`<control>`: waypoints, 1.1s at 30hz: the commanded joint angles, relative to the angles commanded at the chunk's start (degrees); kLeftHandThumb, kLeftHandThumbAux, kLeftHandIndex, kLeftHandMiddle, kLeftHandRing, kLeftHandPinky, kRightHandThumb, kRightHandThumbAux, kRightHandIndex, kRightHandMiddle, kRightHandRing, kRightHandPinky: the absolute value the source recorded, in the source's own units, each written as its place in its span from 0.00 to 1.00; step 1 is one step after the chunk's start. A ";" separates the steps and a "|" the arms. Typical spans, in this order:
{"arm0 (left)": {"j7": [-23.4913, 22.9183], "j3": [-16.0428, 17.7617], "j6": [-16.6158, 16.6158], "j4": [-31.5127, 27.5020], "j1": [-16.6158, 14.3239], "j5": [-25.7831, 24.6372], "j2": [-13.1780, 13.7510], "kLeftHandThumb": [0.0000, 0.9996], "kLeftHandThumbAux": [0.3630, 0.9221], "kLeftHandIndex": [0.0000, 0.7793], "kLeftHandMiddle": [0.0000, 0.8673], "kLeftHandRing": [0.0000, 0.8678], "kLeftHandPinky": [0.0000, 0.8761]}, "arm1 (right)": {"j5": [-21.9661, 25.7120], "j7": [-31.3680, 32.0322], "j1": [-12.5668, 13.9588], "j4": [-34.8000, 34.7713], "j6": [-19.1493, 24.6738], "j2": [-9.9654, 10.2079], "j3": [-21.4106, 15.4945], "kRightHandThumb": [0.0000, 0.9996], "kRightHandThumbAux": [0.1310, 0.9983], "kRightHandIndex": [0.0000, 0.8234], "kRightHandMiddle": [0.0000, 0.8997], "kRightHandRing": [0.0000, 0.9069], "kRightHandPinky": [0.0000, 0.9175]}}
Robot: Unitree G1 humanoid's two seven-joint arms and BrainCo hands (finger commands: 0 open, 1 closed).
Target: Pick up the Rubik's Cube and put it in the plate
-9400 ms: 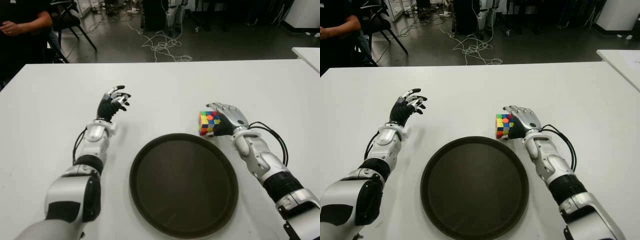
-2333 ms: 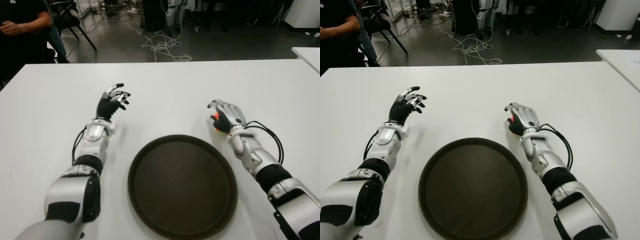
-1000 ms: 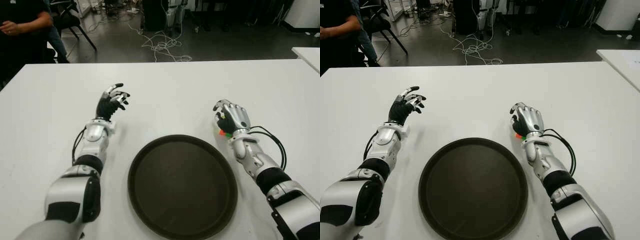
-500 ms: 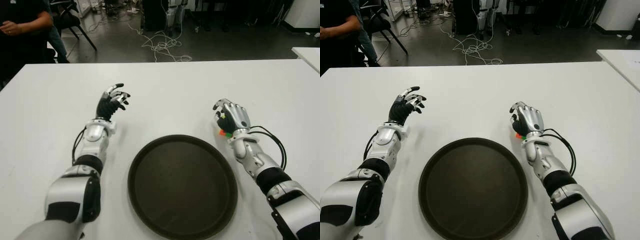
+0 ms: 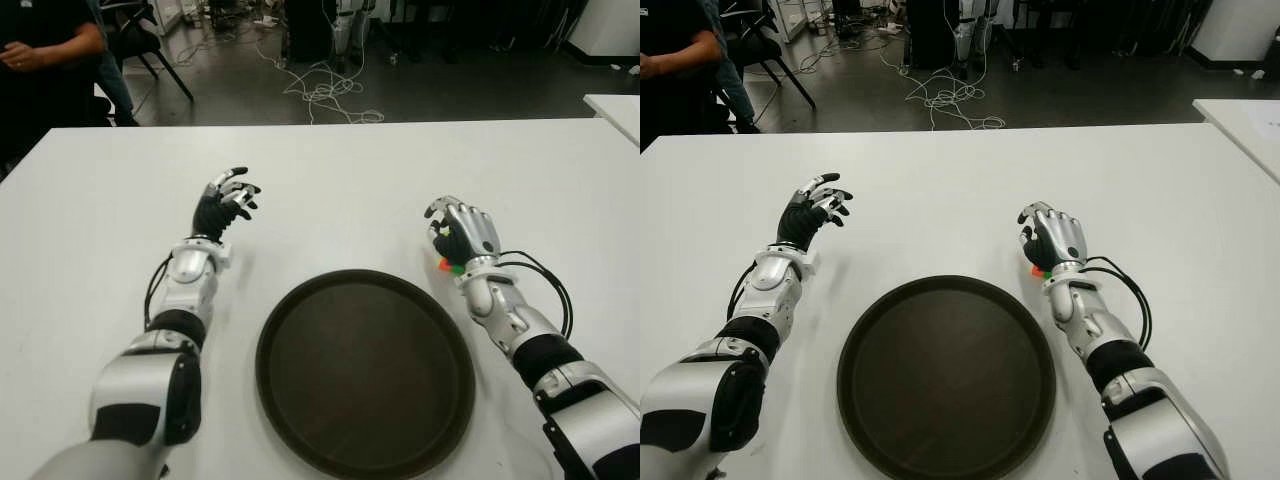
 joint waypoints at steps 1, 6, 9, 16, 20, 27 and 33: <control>0.02 -0.04 0.03 -0.01 0.00 0.05 0.01 0.16 0.54 0.30 0.51 0.60 0.66 | -0.01 0.03 0.04 -0.05 -0.10 -0.04 -0.04 0.70 0.70 0.50 0.57 0.56 0.59; -0.10 -0.16 0.41 -0.06 -0.05 0.11 0.06 0.18 0.57 0.29 0.50 0.60 0.67 | -0.02 0.54 0.31 -0.43 -0.71 -0.36 -0.18 0.70 0.70 0.50 0.53 0.47 0.45; -0.28 -0.13 0.49 -0.10 -0.02 0.03 0.06 0.18 0.57 0.28 0.49 0.60 0.67 | -0.03 0.73 0.47 -0.65 -0.95 -0.50 -0.24 0.70 0.70 0.49 0.50 0.45 0.41; -0.48 -0.15 0.64 -0.20 0.01 -0.01 0.09 0.17 0.56 0.28 0.49 0.60 0.66 | -0.03 1.44 1.13 -2.13 -0.97 -1.07 -0.56 0.69 0.70 0.49 0.37 0.36 0.33; -0.11 -0.53 0.58 -0.25 0.05 0.46 0.23 0.17 0.56 0.29 0.48 0.59 0.66 | -0.21 3.03 2.05 -4.71 0.10 -1.77 -0.79 0.69 0.70 0.48 0.32 0.30 0.26; 0.26 -0.95 0.32 -0.32 0.13 0.85 0.34 0.15 0.54 0.30 0.48 0.58 0.63 | -0.55 6.21 3.39 -9.25 2.14 -2.64 -1.04 0.67 0.71 0.48 0.19 0.18 0.13; 0.36 -1.34 -0.02 -0.39 0.21 1.07 0.46 0.15 0.54 0.30 0.49 0.59 0.64 | -0.96 9.92 4.32 -12.87 3.92 -3.70 -0.84 0.08 0.83 0.12 0.12 0.12 0.09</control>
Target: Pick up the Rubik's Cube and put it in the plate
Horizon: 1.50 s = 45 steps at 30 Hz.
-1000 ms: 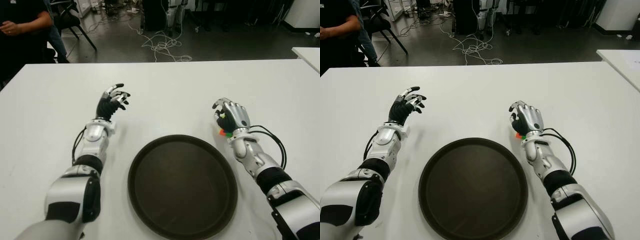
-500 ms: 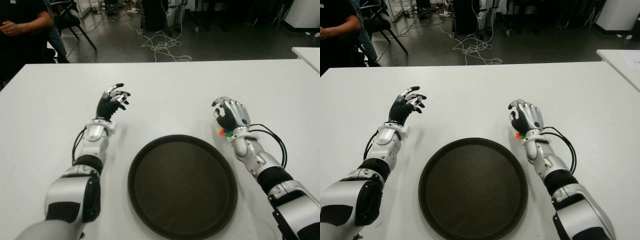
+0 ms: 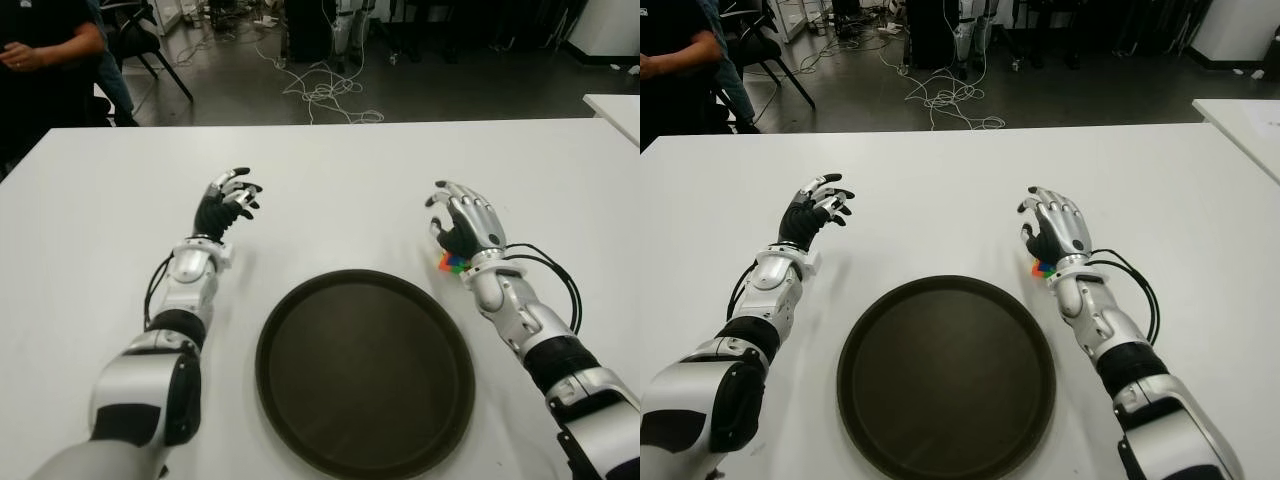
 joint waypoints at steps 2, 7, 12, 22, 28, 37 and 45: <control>0.08 -0.11 -0.01 -0.01 0.02 0.04 0.03 0.15 0.55 0.30 0.49 0.59 0.64 | -0.12 1.26 0.50 -1.71 0.94 -0.23 -0.09 0.03 0.83 0.09 0.11 0.10 0.07; 0.09 -0.25 0.10 -0.03 0.04 0.06 0.08 0.16 0.55 0.31 0.48 0.58 0.63 | -0.59 4.49 1.57 -5.68 3.69 -0.76 0.01 0.00 0.81 0.08 0.10 0.09 0.07; 0.00 -0.28 0.07 -0.09 0.15 -0.02 -0.02 0.15 0.51 0.30 0.48 0.58 0.64 | -1.25 7.52 3.26 -10.53 6.23 -1.66 0.02 0.00 0.78 0.08 0.10 0.10 0.08; 0.01 -0.24 0.25 -0.22 0.12 -0.10 0.04 0.16 0.51 0.30 0.48 0.58 0.63 | -2.10 12.60 5.26 -16.77 8.99 -3.18 0.01 0.00 0.79 0.07 0.10 0.10 0.08; -0.07 -0.23 0.19 -0.24 0.14 -0.11 0.18 0.14 0.52 0.31 0.49 0.59 0.64 | -2.43 15.55 6.62 -21.12 9.50 -4.70 -0.02 0.00 0.80 0.08 0.10 0.11 0.09; -0.06 -0.25 0.05 -0.31 0.15 -0.11 0.07 0.14 0.50 0.31 0.49 0.58 0.64 | -3.02 18.50 10.17 -25.14 11.42 -5.86 -0.35 0.00 0.80 0.07 0.10 0.10 0.09; -0.03 -0.41 0.04 -0.28 0.22 0.06 0.16 0.15 0.54 0.30 0.49 0.59 0.64 | -3.28 18.53 10.52 -25.36 11.33 -5.65 -0.26 0.00 0.79 0.08 0.10 0.10 0.09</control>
